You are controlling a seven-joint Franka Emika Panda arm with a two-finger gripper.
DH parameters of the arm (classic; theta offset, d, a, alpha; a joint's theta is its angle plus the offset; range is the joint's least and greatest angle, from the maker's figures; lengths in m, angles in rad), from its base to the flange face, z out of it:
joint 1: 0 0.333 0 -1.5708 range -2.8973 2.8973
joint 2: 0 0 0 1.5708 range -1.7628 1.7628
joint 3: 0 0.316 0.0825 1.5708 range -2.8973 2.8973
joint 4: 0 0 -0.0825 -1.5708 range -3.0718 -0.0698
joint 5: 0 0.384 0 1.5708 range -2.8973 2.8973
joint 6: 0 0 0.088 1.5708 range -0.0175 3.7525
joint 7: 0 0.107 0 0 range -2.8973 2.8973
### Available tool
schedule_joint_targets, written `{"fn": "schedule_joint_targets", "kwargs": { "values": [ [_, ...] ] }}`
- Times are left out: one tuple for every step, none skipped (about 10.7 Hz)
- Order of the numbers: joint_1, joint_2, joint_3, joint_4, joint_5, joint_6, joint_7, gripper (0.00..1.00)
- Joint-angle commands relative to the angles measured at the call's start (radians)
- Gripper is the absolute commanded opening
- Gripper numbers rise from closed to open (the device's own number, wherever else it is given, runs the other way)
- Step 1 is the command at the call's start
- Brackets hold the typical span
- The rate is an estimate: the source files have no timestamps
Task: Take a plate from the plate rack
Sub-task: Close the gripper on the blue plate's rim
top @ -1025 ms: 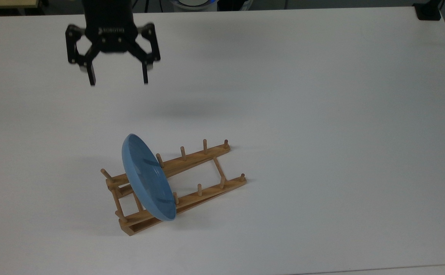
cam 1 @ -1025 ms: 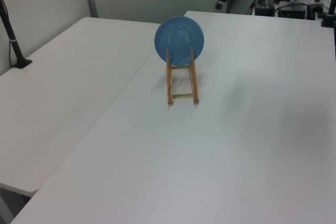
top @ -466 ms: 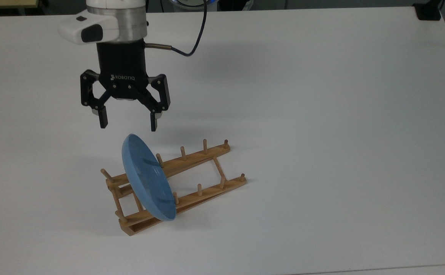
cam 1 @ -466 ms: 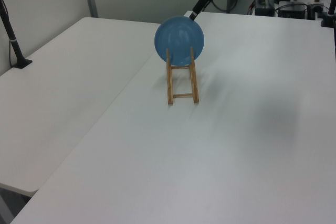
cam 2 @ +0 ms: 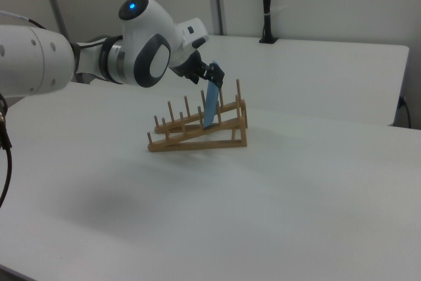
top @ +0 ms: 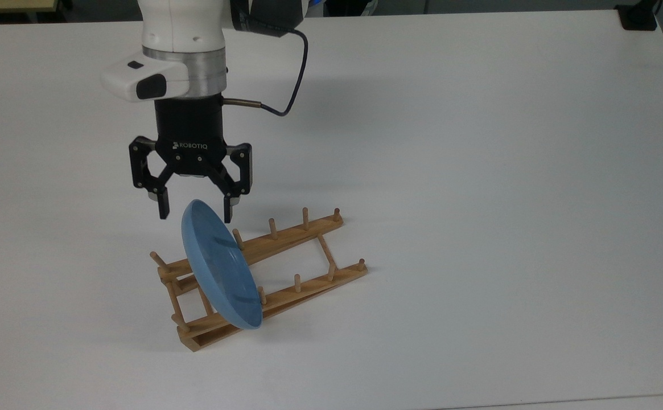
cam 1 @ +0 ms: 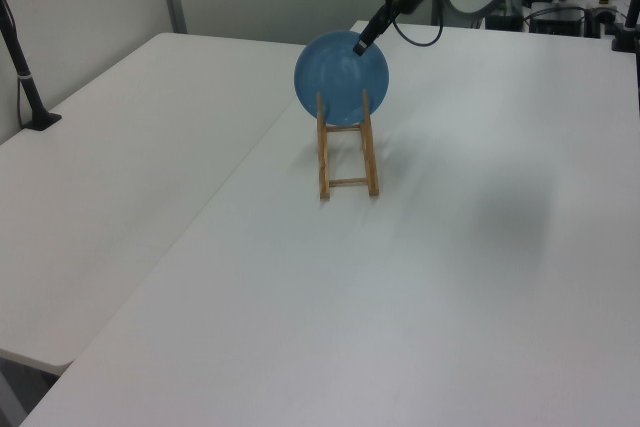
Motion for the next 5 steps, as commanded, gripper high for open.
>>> {"fn": "schedule_joint_targets", "kwargs": {
  "values": [
    [0.006,0.01,-0.007,0.005,-0.016,0.028,0.056,0.51],
    [0.006,0.01,-0.007,0.005,-0.013,0.028,0.072,0.39],
    [0.004,0.008,-0.007,0.005,-0.011,0.028,0.082,0.38],
    [0.003,0.007,-0.007,0.005,-0.011,0.03,0.084,0.33],
    [0.003,0.004,-0.007,0.005,-0.012,0.03,0.084,0.21]
  ]
}}
